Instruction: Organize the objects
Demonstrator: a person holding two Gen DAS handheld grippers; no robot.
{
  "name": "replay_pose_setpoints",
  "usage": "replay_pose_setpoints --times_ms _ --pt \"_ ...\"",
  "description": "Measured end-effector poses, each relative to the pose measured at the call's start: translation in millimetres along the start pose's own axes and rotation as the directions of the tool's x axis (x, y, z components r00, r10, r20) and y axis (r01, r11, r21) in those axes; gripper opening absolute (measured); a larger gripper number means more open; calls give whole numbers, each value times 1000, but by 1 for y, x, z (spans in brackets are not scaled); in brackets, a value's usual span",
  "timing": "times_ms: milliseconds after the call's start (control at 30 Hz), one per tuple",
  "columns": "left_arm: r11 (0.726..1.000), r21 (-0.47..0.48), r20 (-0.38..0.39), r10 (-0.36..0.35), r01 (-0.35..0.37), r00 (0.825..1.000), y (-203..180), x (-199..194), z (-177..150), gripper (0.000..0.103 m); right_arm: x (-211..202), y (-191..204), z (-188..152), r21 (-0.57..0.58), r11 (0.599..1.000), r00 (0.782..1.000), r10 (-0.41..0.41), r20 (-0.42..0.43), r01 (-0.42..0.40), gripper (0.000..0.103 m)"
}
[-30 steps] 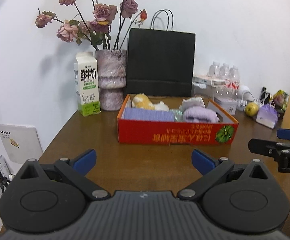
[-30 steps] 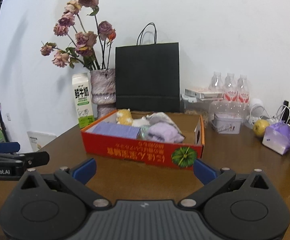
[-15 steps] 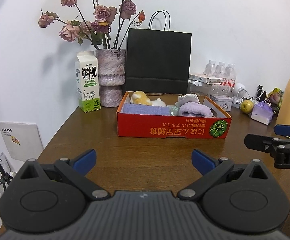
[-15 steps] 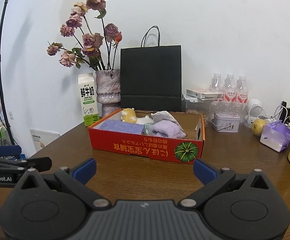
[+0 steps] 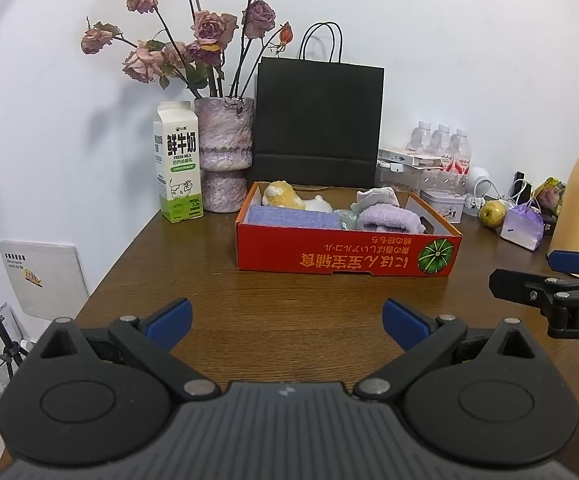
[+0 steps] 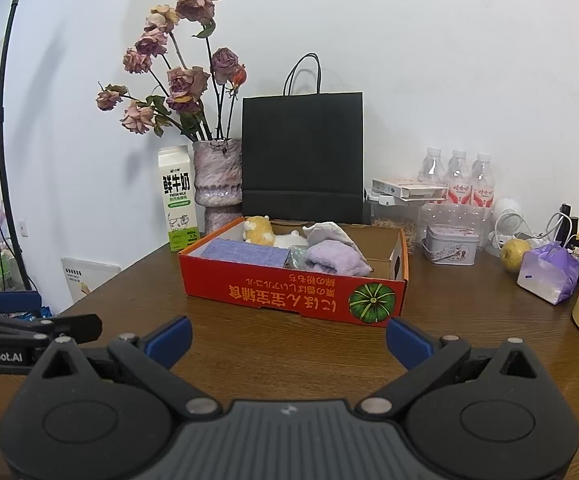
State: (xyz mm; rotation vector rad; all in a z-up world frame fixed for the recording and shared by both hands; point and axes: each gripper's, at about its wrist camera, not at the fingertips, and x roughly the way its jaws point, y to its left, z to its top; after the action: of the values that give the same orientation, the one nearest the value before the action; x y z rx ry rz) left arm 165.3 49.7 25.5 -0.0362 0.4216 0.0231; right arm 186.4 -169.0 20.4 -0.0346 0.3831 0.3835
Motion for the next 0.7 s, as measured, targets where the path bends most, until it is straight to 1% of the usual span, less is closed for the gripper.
replay_pose_setpoints --times_ms 700 --pt "1000 11 3 13 -13 1000 -5 -4 -3 103 -3 -3 -3 7 1000 1000 -7 -5 7 103"
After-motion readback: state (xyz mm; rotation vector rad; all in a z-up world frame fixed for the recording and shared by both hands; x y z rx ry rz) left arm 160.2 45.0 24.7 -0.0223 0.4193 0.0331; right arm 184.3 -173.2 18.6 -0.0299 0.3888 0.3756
